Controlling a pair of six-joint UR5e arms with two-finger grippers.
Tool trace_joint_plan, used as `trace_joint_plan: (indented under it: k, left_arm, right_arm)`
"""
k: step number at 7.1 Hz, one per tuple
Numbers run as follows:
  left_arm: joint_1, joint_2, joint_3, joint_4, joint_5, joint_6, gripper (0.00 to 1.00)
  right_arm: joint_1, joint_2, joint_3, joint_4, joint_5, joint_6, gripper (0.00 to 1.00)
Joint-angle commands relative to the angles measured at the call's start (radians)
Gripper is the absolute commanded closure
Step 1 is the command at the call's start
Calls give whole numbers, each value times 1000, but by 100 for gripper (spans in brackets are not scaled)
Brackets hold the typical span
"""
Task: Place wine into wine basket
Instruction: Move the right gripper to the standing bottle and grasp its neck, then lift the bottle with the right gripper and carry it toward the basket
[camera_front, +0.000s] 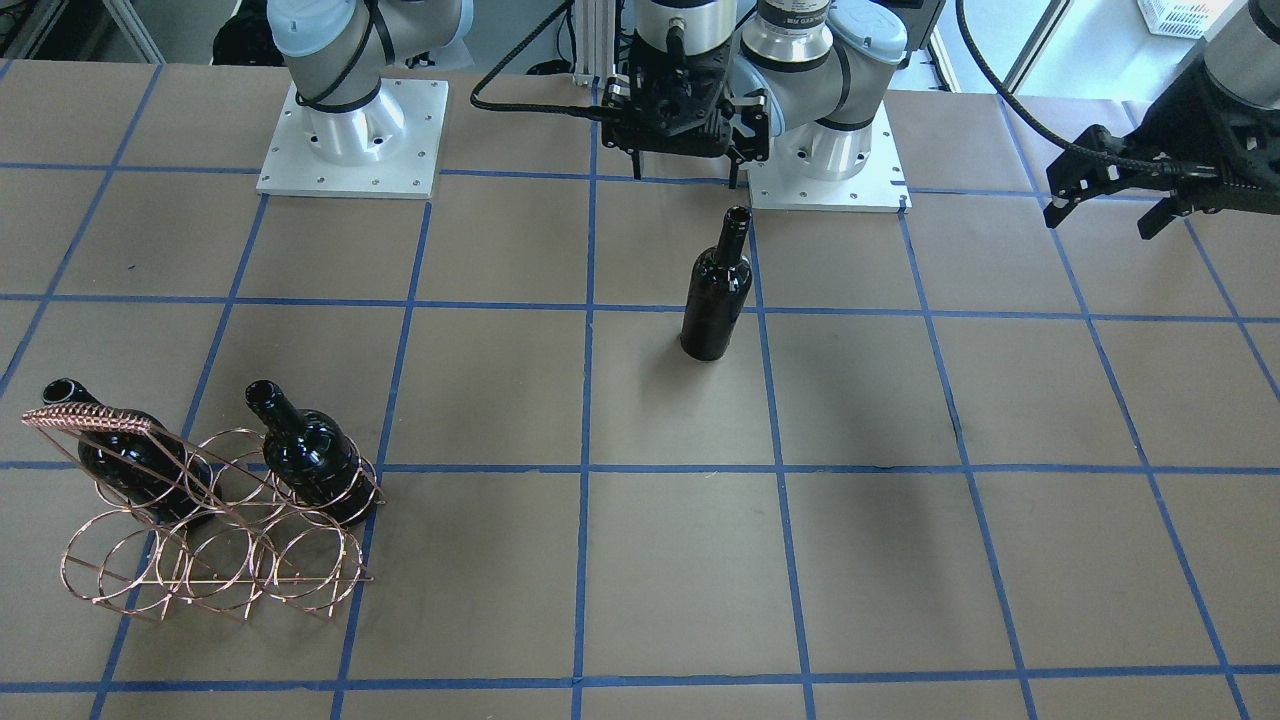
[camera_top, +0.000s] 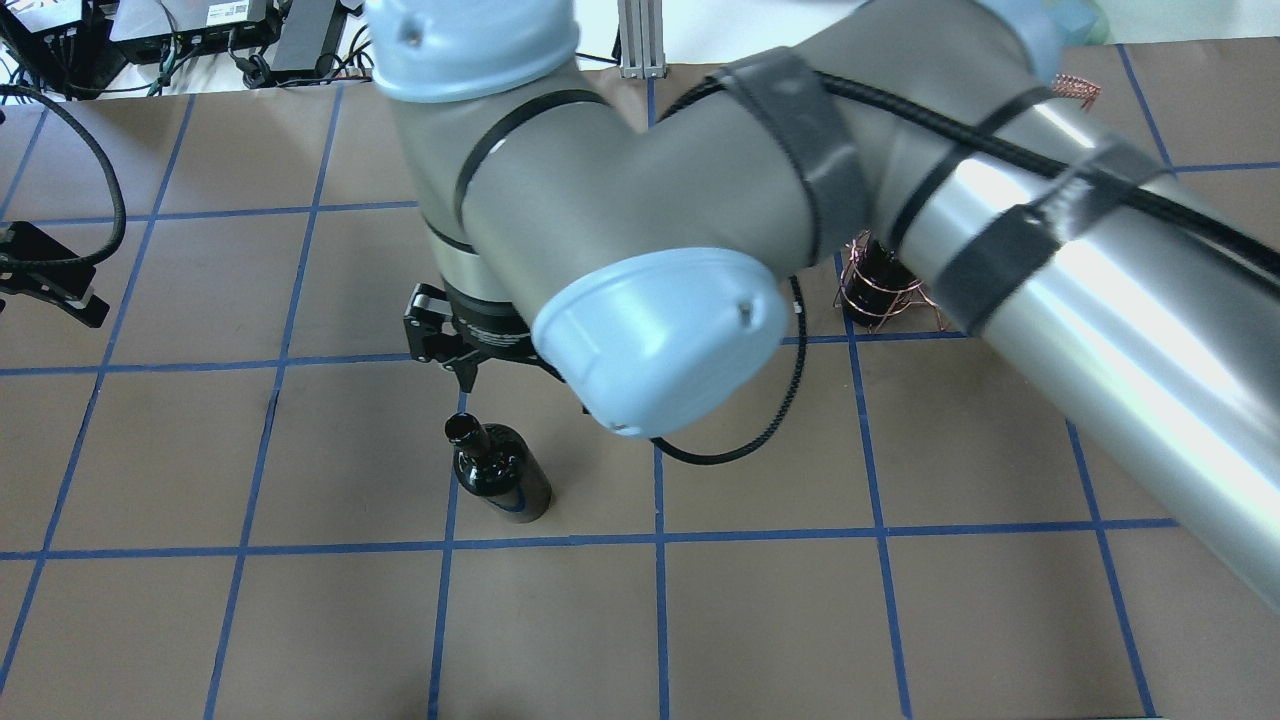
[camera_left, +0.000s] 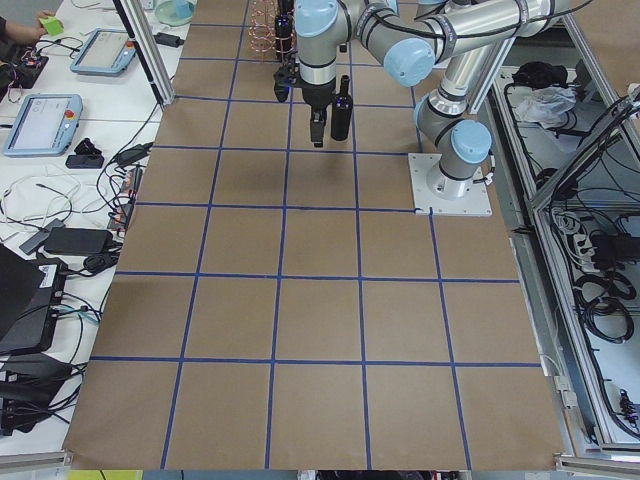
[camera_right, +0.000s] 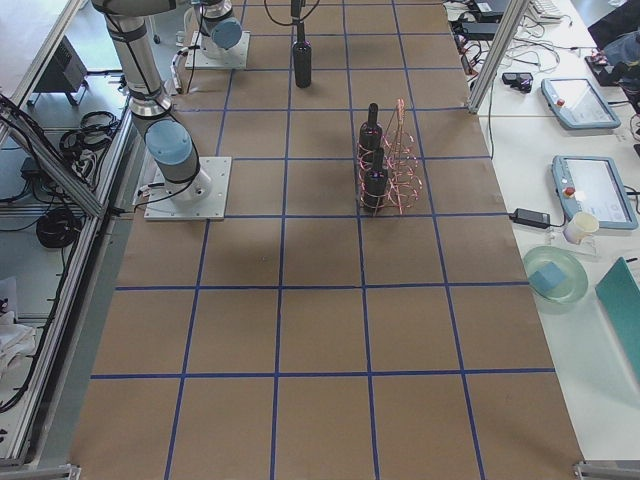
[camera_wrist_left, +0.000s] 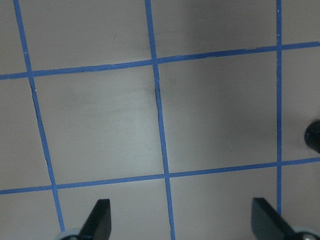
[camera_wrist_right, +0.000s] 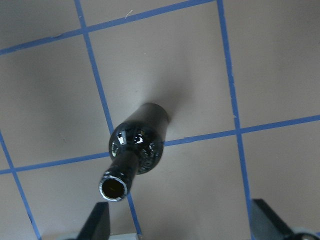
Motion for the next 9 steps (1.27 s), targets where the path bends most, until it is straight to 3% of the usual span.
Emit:
trace_joint_plan:
  k: [1, 2, 4, 5, 6, 9]
  left_arm:
    - [0, 0, -1, 1, 0, 0, 0]
    - [0, 0, -1, 1, 0, 2, 0]
    - [0, 0, -1, 1, 0, 0, 0]
    - [0, 0, -1, 1, 0, 2, 0]
    - [0, 0, -1, 1, 0, 0, 0]
    - [0, 0, -1, 1, 0, 2, 0]
  right_arm:
    - [72, 106, -41, -47, -13, 38, 0]
    - [72, 120, -27, -57, -46, 30, 0]
    - [76, 128, 112, -207, -35, -4, 2]
    - [76, 124, 127, -229, -38, -4, 3]
    - [76, 119, 127, -234, -41, -4, 11]
    - [68, 94, 107, -231, -45, 5, 9]
